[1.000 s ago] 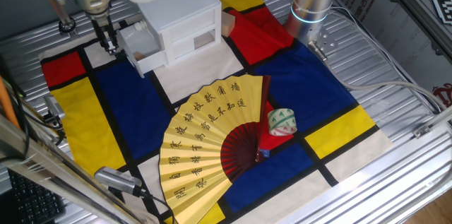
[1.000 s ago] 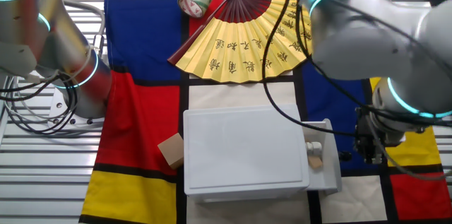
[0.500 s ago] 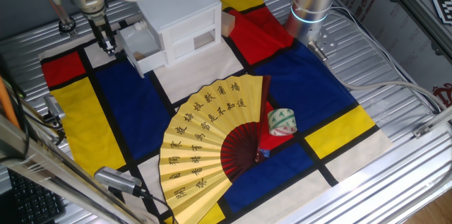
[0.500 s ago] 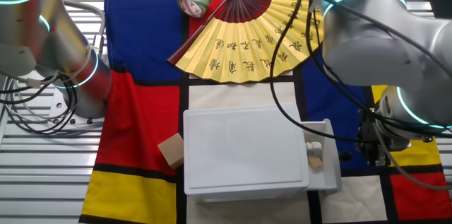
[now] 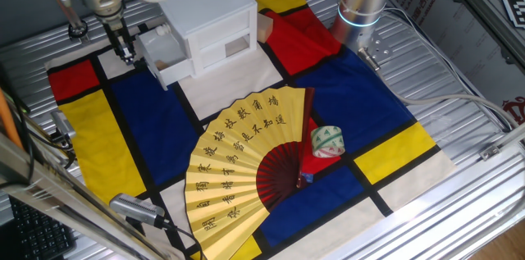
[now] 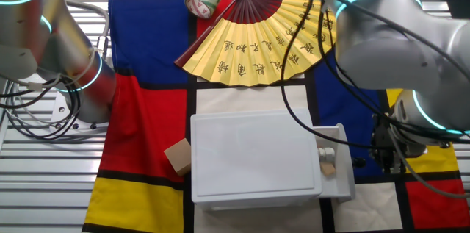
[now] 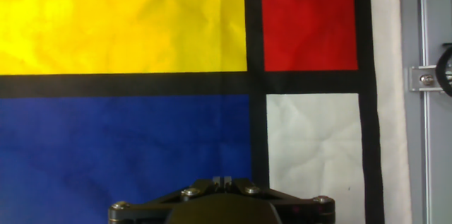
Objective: Grasp the handle and close the drawer
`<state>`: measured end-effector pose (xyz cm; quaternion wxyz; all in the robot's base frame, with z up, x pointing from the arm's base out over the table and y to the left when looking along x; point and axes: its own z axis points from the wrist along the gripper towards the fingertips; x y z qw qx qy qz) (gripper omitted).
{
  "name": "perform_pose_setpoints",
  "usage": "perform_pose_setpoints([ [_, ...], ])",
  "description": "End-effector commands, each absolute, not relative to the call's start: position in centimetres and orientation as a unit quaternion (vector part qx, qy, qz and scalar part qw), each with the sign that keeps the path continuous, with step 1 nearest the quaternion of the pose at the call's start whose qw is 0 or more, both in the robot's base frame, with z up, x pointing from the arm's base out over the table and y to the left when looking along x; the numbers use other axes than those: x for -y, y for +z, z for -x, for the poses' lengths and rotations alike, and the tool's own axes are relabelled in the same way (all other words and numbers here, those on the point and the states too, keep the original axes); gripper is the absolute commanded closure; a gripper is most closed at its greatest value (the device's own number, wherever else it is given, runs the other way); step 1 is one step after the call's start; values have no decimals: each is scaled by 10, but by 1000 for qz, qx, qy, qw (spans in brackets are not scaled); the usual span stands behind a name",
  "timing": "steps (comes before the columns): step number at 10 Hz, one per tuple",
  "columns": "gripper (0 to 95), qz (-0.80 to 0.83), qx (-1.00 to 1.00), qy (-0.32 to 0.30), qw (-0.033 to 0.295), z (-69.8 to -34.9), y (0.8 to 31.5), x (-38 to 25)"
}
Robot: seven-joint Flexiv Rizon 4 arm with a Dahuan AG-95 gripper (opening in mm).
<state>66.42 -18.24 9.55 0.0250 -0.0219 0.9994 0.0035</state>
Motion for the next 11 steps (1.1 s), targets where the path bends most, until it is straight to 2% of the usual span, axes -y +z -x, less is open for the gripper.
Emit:
perform_pose_setpoints([
  [1, 950, 26, -999, 3, 20, -666, 93, 184],
  [10, 950, 28, -1000, 4, 6, -667, 93, 184],
  [11, 760, 28, -1000, 4, 5, -667, 93, 184],
])
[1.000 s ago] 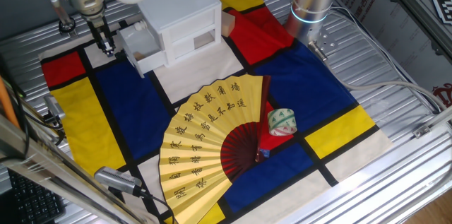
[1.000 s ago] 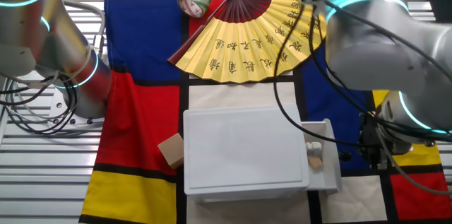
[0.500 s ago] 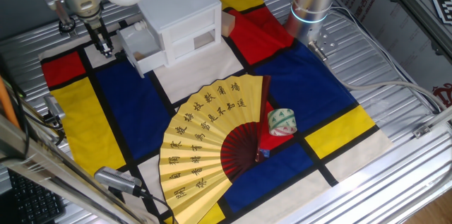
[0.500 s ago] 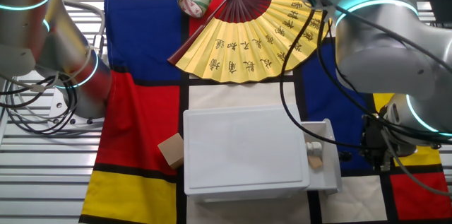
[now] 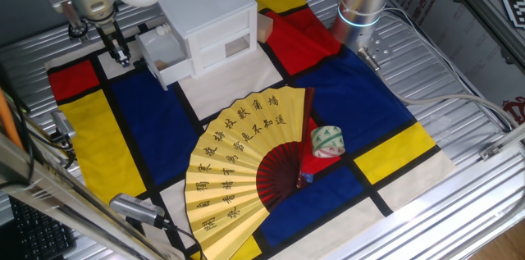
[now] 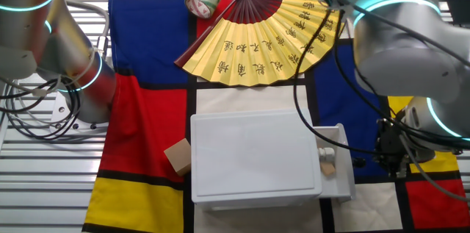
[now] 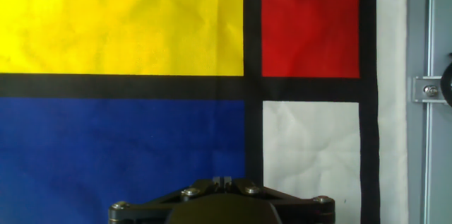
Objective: Grasp the handle and close the drawer
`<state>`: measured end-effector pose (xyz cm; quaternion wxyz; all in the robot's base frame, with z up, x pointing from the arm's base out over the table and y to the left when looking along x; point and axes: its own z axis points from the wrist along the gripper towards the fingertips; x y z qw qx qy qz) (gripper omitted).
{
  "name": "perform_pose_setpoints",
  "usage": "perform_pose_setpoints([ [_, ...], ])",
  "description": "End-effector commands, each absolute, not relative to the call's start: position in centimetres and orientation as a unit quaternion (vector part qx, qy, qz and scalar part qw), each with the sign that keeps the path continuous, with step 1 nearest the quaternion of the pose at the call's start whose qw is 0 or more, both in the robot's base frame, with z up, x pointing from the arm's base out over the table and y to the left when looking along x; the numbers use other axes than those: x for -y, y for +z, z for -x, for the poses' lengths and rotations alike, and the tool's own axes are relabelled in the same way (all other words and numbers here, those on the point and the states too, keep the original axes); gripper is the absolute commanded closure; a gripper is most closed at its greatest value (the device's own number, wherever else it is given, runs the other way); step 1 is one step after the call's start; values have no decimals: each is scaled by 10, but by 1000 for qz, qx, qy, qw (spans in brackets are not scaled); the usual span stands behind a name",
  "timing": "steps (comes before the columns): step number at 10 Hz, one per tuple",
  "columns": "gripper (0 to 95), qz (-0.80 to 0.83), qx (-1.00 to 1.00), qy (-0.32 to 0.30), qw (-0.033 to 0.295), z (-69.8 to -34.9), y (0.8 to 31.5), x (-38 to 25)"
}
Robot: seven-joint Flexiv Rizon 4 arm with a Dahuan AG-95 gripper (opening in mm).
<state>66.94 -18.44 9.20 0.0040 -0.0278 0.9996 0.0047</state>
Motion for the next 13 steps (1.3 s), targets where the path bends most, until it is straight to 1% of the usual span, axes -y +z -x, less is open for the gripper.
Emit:
perform_pose_setpoints([
  [1, 760, 27, -1000, 5, 5, -667, 93, 184],
  [13, 760, 15, -1000, 11, 3, -659, 89, 189],
])
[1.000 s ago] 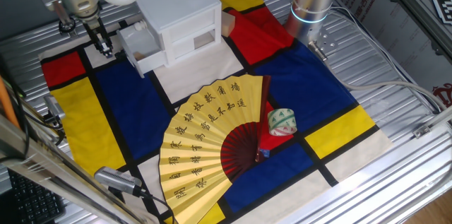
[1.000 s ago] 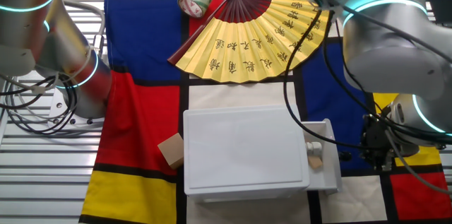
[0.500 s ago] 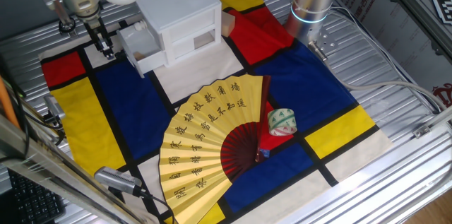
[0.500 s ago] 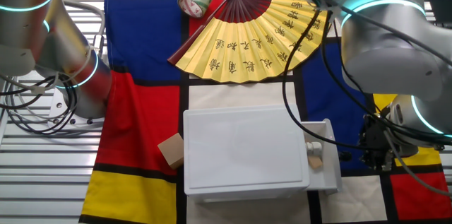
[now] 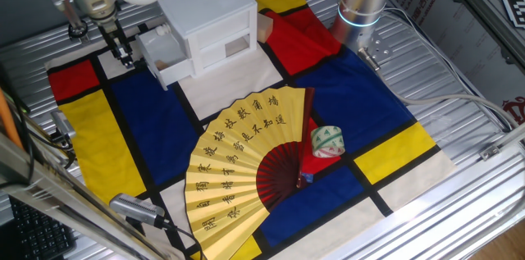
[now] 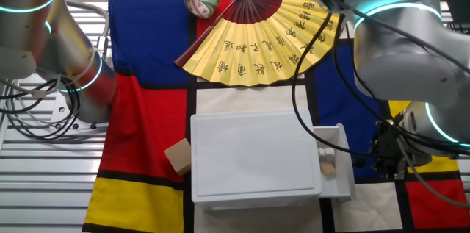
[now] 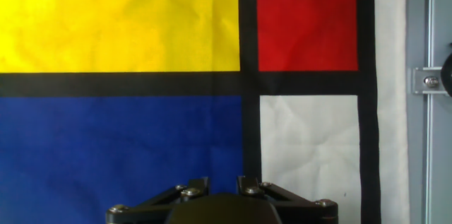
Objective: Grasp the handle and close the drawer
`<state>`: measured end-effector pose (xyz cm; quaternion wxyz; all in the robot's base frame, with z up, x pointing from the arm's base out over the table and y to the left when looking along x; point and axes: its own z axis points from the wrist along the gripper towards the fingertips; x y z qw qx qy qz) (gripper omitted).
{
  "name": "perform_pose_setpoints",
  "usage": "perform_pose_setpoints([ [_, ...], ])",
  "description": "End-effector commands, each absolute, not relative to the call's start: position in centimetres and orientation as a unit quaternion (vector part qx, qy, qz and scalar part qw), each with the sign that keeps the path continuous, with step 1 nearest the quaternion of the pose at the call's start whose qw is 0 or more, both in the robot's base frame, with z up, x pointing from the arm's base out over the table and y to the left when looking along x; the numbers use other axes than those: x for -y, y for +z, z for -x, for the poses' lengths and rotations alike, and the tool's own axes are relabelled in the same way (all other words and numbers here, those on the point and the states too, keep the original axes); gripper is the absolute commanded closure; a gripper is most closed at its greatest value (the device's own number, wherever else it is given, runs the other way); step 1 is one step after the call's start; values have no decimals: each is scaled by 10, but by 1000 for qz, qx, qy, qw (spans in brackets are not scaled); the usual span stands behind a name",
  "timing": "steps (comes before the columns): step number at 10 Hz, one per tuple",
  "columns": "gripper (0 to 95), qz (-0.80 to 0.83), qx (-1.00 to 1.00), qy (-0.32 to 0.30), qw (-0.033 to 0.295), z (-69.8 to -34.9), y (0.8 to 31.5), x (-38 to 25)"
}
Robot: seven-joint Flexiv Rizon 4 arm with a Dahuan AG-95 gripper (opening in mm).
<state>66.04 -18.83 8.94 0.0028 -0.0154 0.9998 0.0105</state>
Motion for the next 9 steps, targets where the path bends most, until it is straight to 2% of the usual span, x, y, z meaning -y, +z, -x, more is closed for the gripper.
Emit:
perform_pose_setpoints([
  [1, 760, 15, -1000, 11, 4, -658, 89, 189],
  [7, 760, 16, -1000, 15, 6, -656, 85, 192],
  [8, 570, 15, -1000, 15, 6, -656, 84, 192],
  [9, 570, 15, -1000, 17, 6, -656, 84, 192],
])
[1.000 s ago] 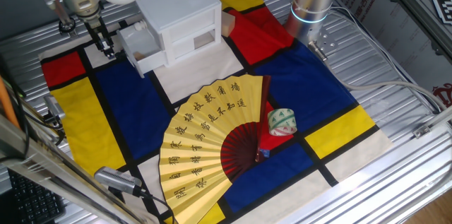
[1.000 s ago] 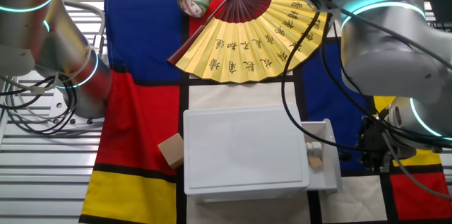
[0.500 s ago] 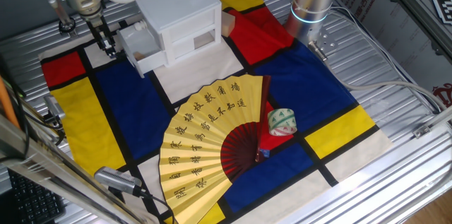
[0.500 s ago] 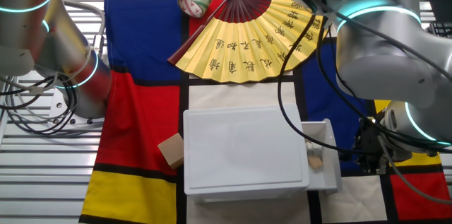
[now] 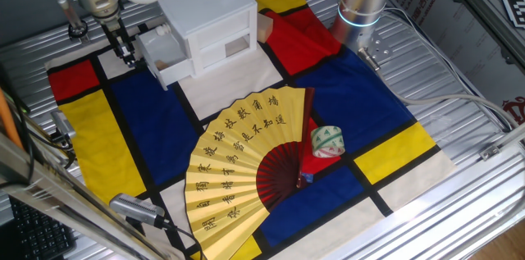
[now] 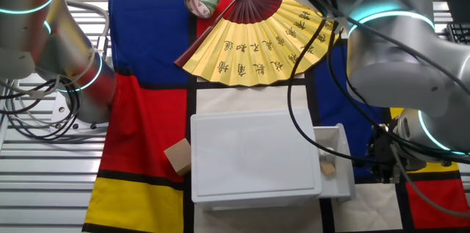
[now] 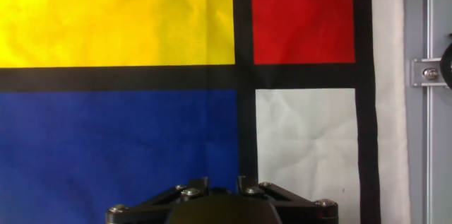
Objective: Grasp the handle and close the drawer
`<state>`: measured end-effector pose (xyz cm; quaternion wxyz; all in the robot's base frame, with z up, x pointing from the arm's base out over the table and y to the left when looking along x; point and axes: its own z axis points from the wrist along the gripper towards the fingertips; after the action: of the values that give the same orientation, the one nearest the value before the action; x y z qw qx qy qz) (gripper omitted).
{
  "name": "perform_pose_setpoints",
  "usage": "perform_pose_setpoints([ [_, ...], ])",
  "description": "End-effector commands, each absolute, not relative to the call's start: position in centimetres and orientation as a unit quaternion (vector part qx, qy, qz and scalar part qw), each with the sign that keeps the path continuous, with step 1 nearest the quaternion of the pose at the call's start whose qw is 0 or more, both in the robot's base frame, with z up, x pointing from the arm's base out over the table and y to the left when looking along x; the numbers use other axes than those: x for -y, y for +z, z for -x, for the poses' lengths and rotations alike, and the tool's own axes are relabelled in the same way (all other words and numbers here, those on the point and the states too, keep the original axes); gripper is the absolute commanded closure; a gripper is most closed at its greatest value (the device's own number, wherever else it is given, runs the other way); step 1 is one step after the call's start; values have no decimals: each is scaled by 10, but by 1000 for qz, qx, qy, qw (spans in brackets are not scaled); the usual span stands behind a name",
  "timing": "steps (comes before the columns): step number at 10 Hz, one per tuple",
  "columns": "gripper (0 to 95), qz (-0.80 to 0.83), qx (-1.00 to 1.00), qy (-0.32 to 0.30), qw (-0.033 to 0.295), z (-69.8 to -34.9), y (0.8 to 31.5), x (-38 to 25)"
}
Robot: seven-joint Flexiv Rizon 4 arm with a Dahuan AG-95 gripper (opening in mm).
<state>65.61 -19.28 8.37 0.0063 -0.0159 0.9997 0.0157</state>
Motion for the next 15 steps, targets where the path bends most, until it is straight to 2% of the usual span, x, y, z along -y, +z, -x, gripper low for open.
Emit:
perform_pose_setpoints([
  [1, 570, 15, -1000, 18, 6, -656, 84, 192],
  [15, 570, 14, -1000, 21, 4, -658, 69, 192],
])
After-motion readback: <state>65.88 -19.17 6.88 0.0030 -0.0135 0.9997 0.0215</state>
